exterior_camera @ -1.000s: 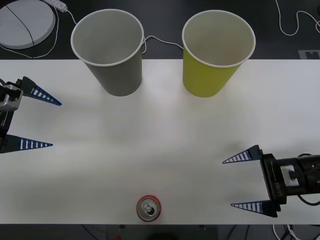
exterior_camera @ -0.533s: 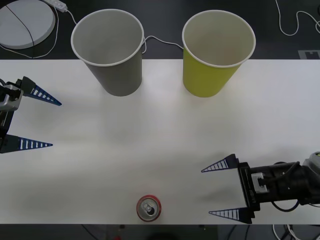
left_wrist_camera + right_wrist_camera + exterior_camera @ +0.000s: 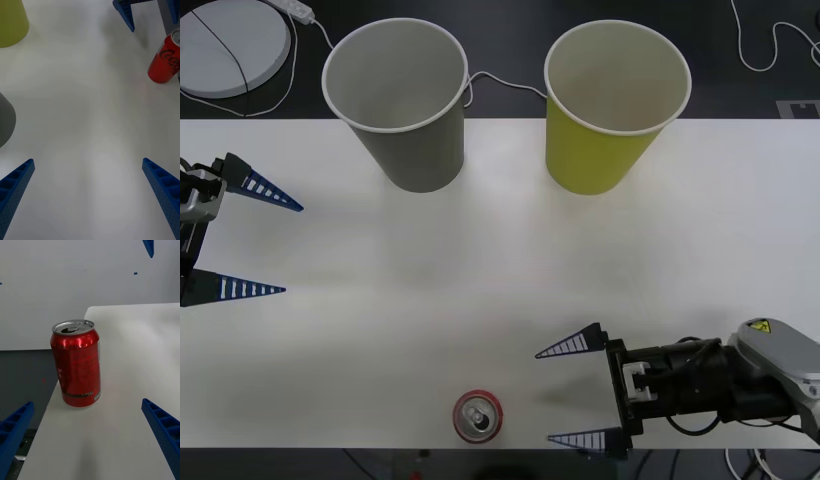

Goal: Put the can into the green bin and the plastic bottle into the gray bin

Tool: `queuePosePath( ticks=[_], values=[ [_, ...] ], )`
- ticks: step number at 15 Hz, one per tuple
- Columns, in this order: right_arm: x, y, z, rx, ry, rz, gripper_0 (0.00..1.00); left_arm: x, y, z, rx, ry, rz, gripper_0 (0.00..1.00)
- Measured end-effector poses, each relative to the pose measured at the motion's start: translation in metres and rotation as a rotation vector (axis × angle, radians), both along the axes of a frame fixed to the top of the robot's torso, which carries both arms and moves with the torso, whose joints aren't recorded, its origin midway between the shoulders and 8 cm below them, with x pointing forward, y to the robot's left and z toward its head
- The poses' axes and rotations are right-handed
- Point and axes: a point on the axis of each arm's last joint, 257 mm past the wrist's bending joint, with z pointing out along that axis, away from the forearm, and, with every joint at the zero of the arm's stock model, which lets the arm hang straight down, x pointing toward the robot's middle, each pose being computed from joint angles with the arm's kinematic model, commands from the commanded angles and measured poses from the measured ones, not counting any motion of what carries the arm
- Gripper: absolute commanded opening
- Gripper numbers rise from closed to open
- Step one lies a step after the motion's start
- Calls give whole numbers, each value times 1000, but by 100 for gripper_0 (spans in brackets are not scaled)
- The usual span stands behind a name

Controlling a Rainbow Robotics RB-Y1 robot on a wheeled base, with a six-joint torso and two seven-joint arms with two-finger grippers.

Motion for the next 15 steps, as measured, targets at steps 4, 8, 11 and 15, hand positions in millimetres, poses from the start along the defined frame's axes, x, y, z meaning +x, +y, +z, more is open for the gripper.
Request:
queuePosePath(
  ticks=[4,8,11,15],
  values=[
    [-2,30,-7,13,-6,-6,100,0,0,0,0,0,0,100],
    [-6,57,-14,20,-7,-7,100,0,0,0,0,0,0,100],
    [-12,74,-16,32,-6,-3,100,0,0,0,0,0,0,100],
    [-12,91,-20,34,-22,-11,100,0,0,0,0,0,0,100]
  ],
)
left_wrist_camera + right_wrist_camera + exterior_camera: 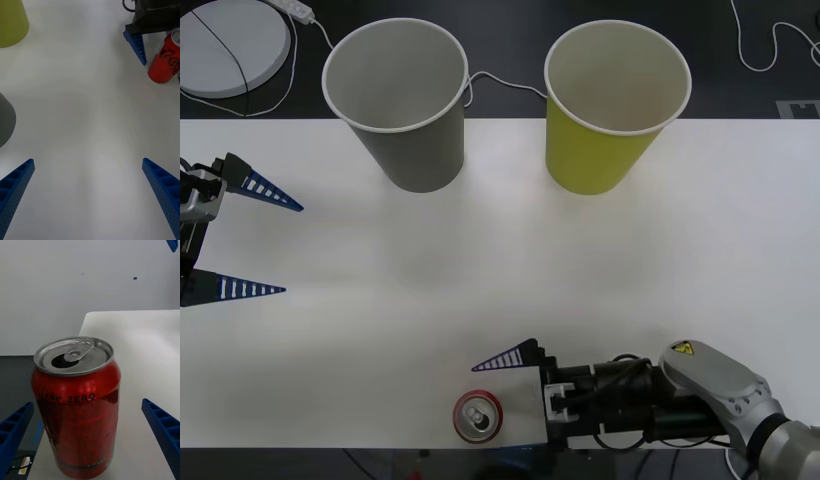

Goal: Put the can into the green bin and the plastic bottle into the gray bin

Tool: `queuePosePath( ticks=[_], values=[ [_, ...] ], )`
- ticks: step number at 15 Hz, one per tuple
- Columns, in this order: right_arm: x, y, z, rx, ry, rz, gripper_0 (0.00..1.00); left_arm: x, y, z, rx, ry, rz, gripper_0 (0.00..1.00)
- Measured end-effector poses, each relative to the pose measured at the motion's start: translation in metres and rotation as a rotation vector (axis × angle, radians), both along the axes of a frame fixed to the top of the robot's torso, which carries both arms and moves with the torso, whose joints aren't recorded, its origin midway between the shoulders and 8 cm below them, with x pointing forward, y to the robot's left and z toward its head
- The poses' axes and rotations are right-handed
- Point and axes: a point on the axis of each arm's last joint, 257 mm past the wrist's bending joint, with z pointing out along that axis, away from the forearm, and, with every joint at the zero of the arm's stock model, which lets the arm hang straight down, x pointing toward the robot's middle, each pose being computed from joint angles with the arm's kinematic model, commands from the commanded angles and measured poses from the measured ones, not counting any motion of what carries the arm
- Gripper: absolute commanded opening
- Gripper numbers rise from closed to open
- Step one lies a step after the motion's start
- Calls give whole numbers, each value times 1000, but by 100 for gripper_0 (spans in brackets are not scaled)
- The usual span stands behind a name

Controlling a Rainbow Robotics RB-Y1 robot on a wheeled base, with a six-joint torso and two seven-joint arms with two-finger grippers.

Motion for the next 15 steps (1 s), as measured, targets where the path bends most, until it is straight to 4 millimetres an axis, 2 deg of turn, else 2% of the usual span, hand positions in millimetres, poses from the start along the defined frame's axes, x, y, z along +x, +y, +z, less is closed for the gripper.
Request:
queuePosePath(
  ticks=[5,6,7,8,15],
  values=[
    [-1,13,-3,-1,-2,-12,100,0,0,0,0,0,0,100],
    [-1,13,-4,-2,-1,-12,84,0,0,0,0,0,0,100],
    [-1,14,-4,-2,-3,-11,25,0,0,0,0,0,0,100],
    [-2,14,-4,-1,-3,-10,1,0,0,0,0,0,0,100],
    [0,13,-2,5,16,-20,0,0,0,0,0,0,0,100]
  ],
)
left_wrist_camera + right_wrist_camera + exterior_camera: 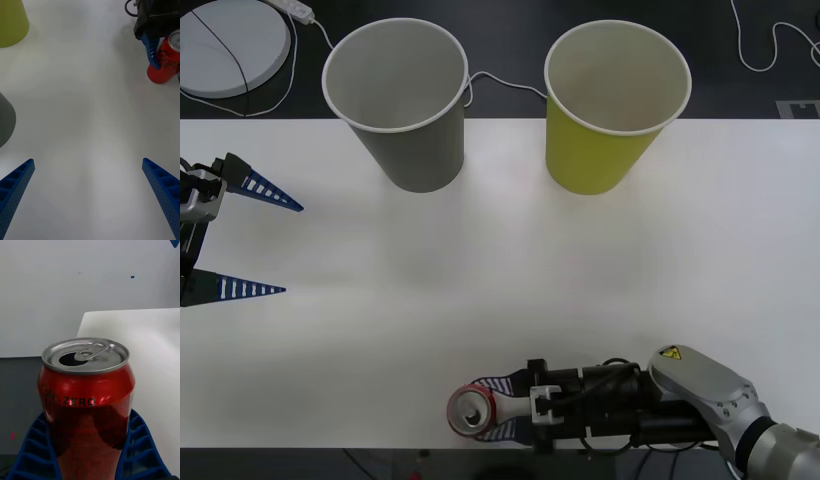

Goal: Put the can into the green bin and the plastic bottle into the gray bin

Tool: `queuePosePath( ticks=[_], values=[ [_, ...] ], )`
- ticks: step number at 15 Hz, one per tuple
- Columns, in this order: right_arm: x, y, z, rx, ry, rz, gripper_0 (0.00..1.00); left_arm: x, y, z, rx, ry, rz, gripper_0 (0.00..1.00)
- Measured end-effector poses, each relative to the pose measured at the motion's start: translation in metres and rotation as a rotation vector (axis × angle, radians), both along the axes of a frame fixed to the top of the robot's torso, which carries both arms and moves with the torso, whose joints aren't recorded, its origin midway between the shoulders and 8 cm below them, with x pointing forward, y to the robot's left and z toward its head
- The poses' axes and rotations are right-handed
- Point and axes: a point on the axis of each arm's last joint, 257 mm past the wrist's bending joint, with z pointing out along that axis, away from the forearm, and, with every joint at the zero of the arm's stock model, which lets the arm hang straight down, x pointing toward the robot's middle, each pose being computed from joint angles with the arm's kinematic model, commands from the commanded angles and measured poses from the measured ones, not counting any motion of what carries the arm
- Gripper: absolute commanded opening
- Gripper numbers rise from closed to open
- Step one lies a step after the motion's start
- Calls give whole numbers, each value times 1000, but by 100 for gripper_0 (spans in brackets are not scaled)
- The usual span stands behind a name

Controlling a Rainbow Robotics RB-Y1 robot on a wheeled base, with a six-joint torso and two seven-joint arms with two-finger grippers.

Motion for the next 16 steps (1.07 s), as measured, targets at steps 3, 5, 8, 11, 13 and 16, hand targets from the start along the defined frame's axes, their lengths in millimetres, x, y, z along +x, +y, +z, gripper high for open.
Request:
queuePosePath(
  ticks=[3,5,8,11,13,16],
  values=[
    [7,-4,4,3,1,-15,0,0,0,0,0,0,0,100],
    [14,-8,12,8,-3,-25,0,0,0,0,0,0,0,100],
    [23,-20,28,-25,4,-21,0,0,0,0,0,0,0,100],
    [38,-40,44,-77,4,-31,0,0,0,0,0,0,0,100],
    [50,-58,55,-111,15,-36,0,0,0,0,0,0,0,100],
    [69,-93,70,-186,15,-73,0,0,0,0,0,0,0,100]
  ],
)
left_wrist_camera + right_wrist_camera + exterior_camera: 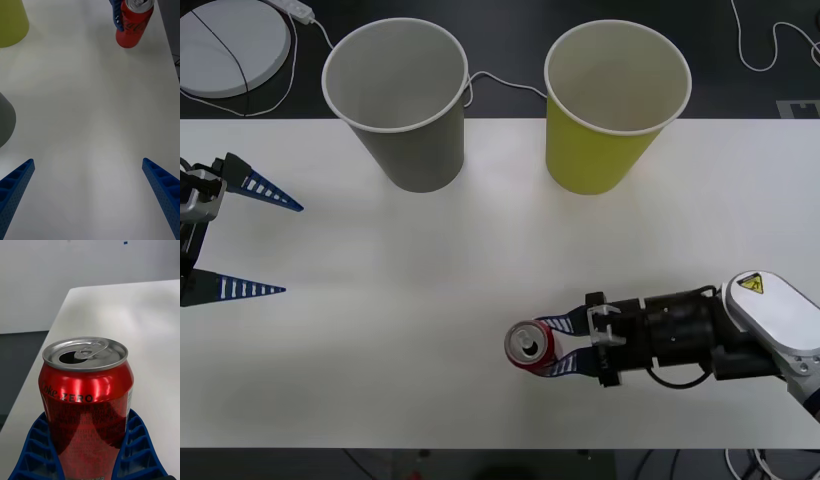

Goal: Put the can into the green bin and the plastic bottle into the gray bin

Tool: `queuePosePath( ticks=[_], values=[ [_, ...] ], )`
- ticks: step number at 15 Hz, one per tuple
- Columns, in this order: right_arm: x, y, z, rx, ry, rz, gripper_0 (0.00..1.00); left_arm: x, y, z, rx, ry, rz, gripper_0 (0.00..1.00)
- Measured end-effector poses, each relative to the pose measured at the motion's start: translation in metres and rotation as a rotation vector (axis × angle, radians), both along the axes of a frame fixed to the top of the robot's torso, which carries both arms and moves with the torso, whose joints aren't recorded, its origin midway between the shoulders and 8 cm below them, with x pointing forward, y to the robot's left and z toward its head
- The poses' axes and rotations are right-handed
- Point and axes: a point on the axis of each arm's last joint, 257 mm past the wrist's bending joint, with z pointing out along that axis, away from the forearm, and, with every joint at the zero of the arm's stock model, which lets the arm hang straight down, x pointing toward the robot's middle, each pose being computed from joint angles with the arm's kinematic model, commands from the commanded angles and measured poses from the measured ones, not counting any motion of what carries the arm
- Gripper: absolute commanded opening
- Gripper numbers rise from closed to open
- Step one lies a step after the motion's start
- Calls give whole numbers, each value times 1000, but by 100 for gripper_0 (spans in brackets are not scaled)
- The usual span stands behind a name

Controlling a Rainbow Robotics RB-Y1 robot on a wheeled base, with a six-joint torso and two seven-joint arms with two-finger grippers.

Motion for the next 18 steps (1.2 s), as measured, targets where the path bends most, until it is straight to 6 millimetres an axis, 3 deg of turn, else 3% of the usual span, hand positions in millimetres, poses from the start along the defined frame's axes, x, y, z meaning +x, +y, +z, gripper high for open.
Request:
queuePosePath(
  ticks=[7,18],
  values=[
    [18,-61,58,-178,50,-221,0,0,0,0,0,0,0,100],
    [20,-109,167,-225,275,-568,0,0,0,0,0,0,0,100]
  ],
)
